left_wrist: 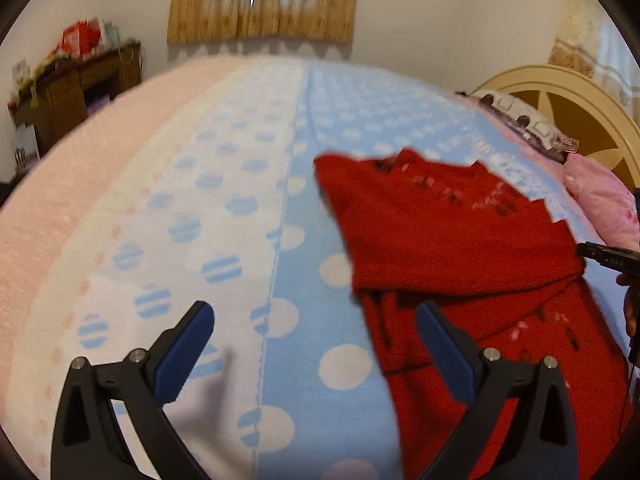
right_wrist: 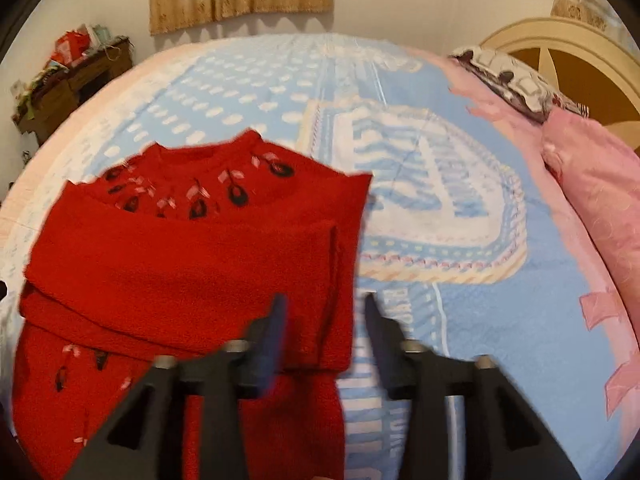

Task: Fold small clothes

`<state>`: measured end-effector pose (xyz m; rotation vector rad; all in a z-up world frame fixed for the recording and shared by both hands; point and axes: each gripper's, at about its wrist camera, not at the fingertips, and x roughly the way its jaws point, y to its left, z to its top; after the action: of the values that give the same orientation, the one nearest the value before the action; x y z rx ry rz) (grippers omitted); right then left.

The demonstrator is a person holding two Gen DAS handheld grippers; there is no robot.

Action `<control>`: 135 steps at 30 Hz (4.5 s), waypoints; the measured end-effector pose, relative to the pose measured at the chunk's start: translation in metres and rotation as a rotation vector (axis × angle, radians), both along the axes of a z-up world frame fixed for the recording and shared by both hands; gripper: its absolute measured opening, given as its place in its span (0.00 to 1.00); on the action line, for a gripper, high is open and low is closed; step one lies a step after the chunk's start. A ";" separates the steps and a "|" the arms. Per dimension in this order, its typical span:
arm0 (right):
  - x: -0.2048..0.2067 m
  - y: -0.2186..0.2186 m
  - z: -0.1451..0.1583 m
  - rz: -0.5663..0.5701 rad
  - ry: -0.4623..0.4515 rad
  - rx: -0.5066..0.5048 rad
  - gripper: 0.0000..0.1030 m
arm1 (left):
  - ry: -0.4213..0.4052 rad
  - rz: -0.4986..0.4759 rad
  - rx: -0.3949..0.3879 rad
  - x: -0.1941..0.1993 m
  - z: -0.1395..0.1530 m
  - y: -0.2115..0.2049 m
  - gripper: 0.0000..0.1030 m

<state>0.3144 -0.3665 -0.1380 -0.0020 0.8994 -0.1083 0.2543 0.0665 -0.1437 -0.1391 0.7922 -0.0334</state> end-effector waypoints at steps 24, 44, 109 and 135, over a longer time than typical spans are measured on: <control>0.016 0.033 -0.030 0.090 0.050 -0.001 0.54 | 0.100 0.058 0.128 0.063 -0.033 -0.019 1.00; 0.014 0.027 -0.031 0.064 0.009 0.016 0.55 | 0.115 0.063 0.122 0.077 -0.033 -0.024 1.00; -0.187 0.068 -0.002 0.101 -0.093 0.117 0.60 | -0.159 -0.001 0.072 -0.153 0.045 -0.029 1.00; -0.271 0.041 -0.014 0.037 -0.070 0.090 0.61 | 0.028 -0.128 0.009 -0.193 0.002 -0.062 0.98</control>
<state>0.0438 -0.3255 -0.1520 0.0690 0.8334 -0.0332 0.0614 0.0046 -0.1415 -0.0801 0.8280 -0.1494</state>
